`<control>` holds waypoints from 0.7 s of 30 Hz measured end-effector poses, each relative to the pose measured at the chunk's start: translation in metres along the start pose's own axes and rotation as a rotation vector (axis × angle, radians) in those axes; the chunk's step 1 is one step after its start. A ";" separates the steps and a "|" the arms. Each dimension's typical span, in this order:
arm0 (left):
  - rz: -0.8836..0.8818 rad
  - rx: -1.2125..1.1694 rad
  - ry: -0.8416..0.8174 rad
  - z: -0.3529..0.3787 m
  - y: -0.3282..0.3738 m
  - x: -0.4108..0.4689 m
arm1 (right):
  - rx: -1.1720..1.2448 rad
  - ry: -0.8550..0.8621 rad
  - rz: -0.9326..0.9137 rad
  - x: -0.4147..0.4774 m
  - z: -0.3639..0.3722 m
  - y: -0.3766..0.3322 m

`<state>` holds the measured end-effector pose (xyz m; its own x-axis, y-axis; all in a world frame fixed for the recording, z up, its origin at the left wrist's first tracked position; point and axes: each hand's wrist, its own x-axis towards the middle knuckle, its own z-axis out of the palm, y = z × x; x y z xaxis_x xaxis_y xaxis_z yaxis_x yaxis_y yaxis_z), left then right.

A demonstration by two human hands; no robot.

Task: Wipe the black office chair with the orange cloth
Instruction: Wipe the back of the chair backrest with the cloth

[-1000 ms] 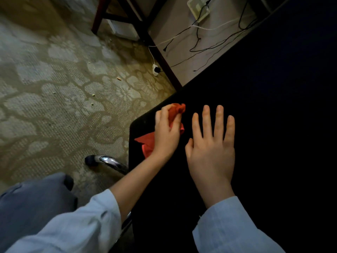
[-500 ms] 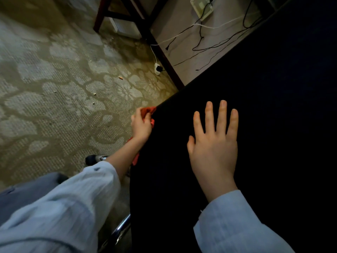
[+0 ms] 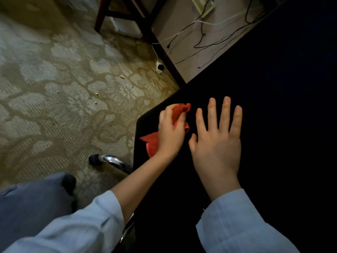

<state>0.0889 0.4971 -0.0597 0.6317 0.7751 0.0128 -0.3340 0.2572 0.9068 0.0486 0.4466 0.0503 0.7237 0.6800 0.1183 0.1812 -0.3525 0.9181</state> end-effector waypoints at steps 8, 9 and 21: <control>0.049 0.018 0.043 0.004 0.002 0.021 | 0.000 -0.005 -0.016 0.002 -0.001 0.000; 0.015 0.040 0.029 0.001 -0.007 0.029 | 0.009 -0.008 -0.019 0.003 -0.002 0.000; -0.378 0.274 0.178 -0.031 -0.055 0.000 | 0.042 -0.042 -0.057 -0.012 -0.005 -0.005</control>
<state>0.0863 0.5007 -0.1228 0.5360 0.7493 -0.3889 0.1067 0.3969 0.9116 0.0362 0.4436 0.0458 0.7385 0.6724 0.0490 0.2503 -0.3409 0.9062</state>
